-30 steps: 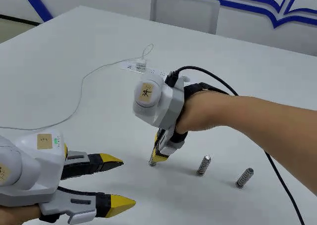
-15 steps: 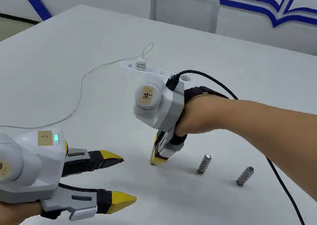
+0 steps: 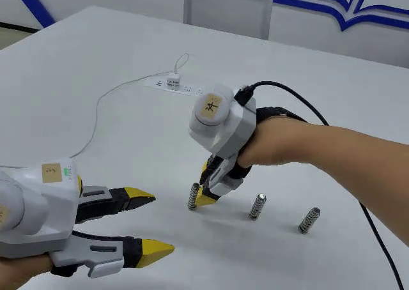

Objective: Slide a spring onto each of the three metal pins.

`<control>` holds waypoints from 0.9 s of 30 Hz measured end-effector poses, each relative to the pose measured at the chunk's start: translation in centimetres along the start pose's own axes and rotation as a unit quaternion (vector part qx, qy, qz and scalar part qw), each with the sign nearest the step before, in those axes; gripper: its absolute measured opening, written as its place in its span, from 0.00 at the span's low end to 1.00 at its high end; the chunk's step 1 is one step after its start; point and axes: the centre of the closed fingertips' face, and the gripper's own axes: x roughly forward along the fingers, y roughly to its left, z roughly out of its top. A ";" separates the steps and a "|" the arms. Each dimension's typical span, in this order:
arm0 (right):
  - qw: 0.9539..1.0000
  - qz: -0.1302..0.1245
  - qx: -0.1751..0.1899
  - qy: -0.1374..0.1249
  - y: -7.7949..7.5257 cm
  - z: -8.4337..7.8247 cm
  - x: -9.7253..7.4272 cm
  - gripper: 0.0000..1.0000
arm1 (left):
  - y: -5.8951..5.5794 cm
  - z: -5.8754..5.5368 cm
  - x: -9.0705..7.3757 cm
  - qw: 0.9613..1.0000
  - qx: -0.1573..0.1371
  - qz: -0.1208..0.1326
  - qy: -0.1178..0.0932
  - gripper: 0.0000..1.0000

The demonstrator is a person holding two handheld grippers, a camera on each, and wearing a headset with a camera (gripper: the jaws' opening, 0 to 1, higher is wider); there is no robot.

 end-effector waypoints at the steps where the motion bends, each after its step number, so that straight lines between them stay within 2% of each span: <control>1: 1.000 -0.002 0.002 -0.003 -0.1 -0.2 -0.2 0.25 | 0.0 0.0 0.0 1.000 0.000 0.000 0.000 0.52; 12: 0.997 -0.029 0.032 -0.063 -0.7 -1.8 -2.2 0.37 | 0.3 0.3 0.3 1.000 0.002 0.001 0.000 0.54; 18: 0.992 -0.047 0.053 -0.105 -1.2 -2.7 -4.1 0.42 | 0.6 0.5 0.5 1.000 0.005 0.003 0.002 0.55; 27: 0.985 -0.073 0.084 -0.136 -1.8 -4.9 -6.0 0.46 | 0.6 1.0 0.9 1.000 0.008 0.004 0.007 0.56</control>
